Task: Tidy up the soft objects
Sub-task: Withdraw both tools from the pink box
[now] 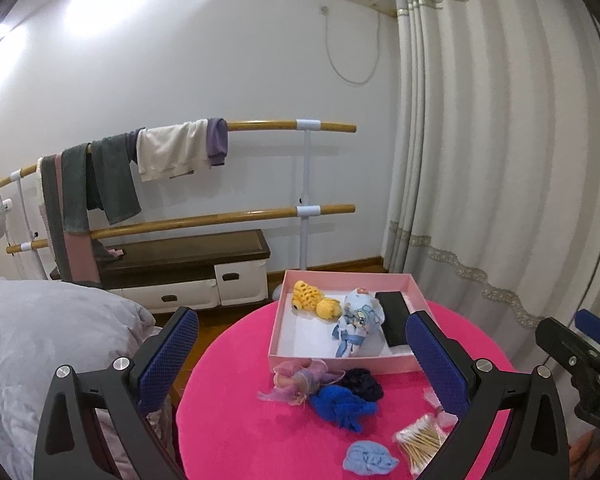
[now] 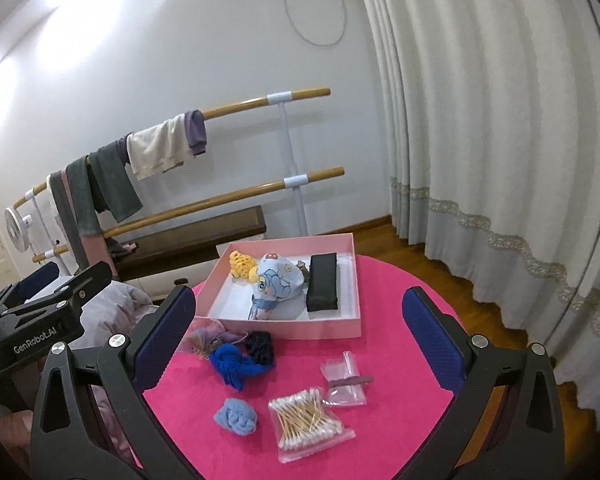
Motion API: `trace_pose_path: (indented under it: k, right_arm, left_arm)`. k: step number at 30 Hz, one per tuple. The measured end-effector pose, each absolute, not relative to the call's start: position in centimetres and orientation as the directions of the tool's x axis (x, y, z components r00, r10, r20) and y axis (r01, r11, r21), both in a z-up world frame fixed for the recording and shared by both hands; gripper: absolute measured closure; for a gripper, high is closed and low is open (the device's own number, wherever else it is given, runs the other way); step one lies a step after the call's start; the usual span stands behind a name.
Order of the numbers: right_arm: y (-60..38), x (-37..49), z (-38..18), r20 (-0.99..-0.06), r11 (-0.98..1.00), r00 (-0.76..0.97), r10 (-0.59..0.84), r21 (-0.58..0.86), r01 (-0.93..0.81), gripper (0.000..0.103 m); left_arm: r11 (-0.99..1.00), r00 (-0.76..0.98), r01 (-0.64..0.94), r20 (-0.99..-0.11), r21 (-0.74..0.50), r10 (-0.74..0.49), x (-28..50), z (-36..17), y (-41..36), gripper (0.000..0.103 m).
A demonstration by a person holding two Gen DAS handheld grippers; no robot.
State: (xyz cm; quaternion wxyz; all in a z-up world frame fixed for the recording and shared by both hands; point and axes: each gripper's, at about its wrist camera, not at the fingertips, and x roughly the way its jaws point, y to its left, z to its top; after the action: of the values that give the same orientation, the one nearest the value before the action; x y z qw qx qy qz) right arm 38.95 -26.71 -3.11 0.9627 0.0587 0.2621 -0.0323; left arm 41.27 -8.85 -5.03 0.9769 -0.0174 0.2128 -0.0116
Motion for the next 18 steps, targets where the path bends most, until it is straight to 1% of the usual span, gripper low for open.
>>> trace_pose_path:
  k: [6,18]
  right_arm:
    - [-26.1,35.9,-2.4,-0.483,0.993,0.874,-0.048,0.074,0.095,0.0]
    - [-26.7,32.4,-2.3,-0.478,0.992,0.875,-0.078,0.054,0.118,0.0]
  left_arm:
    - [1.0,0.914,0.013,-0.406,-0.026,-0.023,37.3,-4.9,-8.9,0.0]
    - [1.0,0.905,0.001,-0.425,-0.022,-0.01,31.3,-5.3,-8.3,0.0]
